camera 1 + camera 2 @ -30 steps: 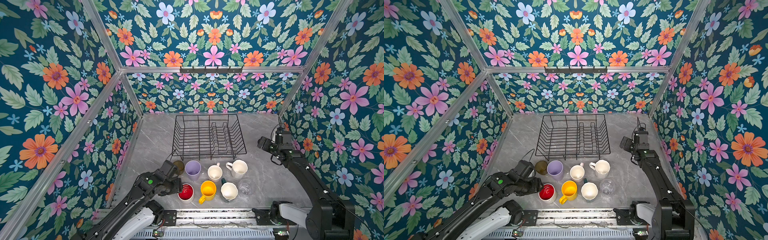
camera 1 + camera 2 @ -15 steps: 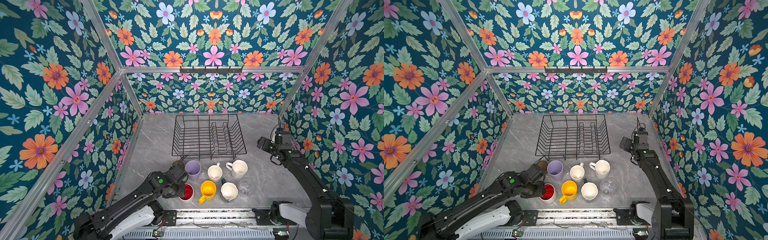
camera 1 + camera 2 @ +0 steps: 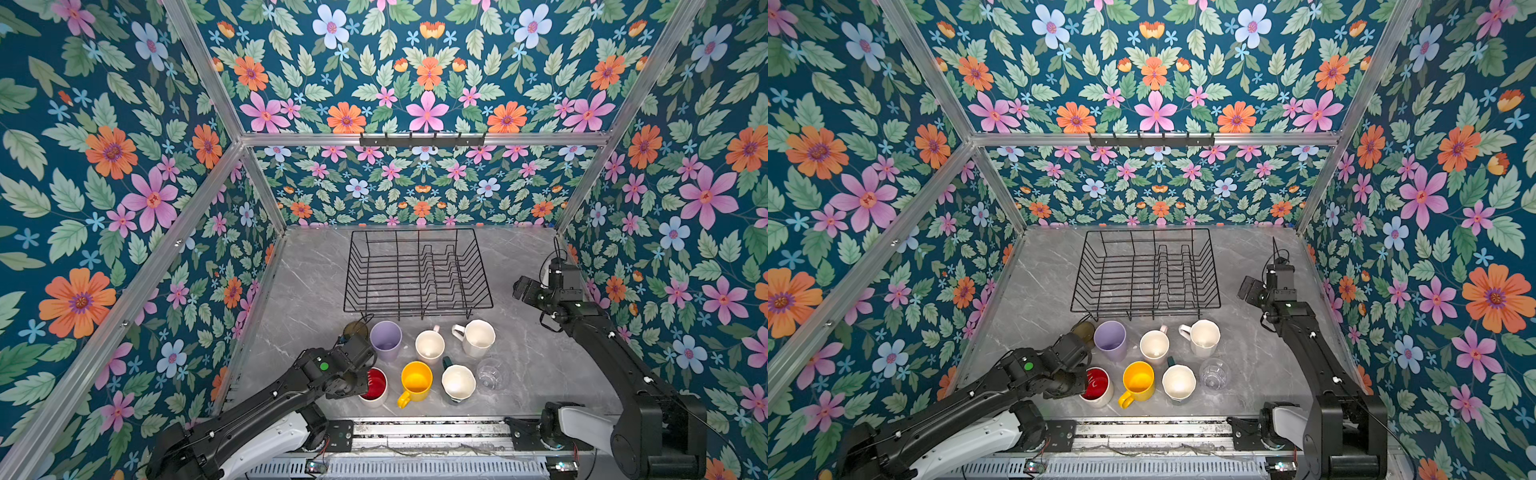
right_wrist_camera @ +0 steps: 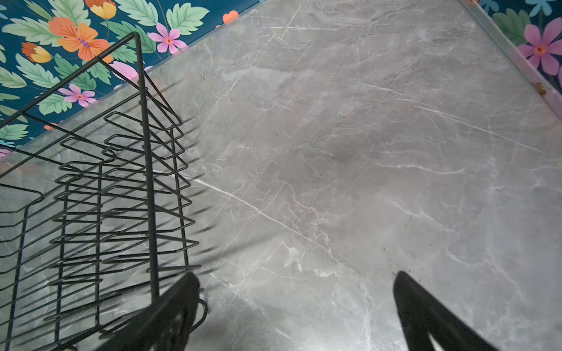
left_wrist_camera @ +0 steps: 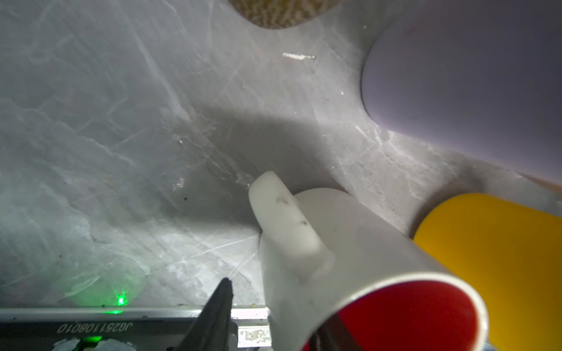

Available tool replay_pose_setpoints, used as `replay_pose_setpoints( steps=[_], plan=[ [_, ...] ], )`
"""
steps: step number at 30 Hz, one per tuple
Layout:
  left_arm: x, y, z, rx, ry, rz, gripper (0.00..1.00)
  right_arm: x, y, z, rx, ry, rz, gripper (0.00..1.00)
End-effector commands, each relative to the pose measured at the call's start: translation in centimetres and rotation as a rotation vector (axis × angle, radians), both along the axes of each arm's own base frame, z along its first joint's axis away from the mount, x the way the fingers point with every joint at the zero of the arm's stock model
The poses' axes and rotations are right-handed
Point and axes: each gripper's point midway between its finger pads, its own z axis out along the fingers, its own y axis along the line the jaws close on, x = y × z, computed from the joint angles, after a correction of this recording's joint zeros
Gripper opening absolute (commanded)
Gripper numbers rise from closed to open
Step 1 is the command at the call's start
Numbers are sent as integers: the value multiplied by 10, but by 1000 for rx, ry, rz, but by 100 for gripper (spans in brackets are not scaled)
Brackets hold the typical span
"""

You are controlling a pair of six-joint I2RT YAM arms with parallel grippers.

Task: Load cups into a dish rack
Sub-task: Pick up the cup from the bottom-center of the table.

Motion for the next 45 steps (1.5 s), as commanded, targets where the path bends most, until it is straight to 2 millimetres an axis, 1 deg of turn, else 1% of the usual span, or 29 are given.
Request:
replay_pose_setpoints(
  steps=[1,3,9,15,20,23,26,31,33,35,37,39,41,45],
  plan=[
    [5,1,0,8,-22,20,34,3,-1,6,-5,-29,-3,99],
    [7,2,0,15,-27,24,28,3,-1,6,-3,-31,-4,99],
    [8,3,1,35,-25,27,15,3,-1,5,-6,-28,-2,99],
    [9,7,7,50,-34,34,1,5,0,5,1,-31,0,99],
    [8,15,18,68,-54,45,0,7,2,5,13,-33,5,99],
    [11,26,34,96,-95,62,0,7,3,6,17,-35,10,99],
    [21,35,65,109,-185,79,0,7,5,10,21,-41,22,99],
    [41,46,135,83,-388,106,0,6,10,20,34,-69,48,99],
    [46,52,158,79,-460,105,0,5,13,24,43,-79,59,99],
    [48,59,176,85,-516,99,0,5,15,30,51,-93,69,99],
    [52,61,196,73,-580,82,0,4,17,37,57,-112,78,99],
    [60,56,216,54,-665,38,0,3,19,43,67,-127,86,99],
    [71,47,238,33,-773,-15,0,3,23,51,84,-150,104,98],
    [95,20,280,8,-1004,-138,0,2,37,73,127,-203,173,98]
  ],
)
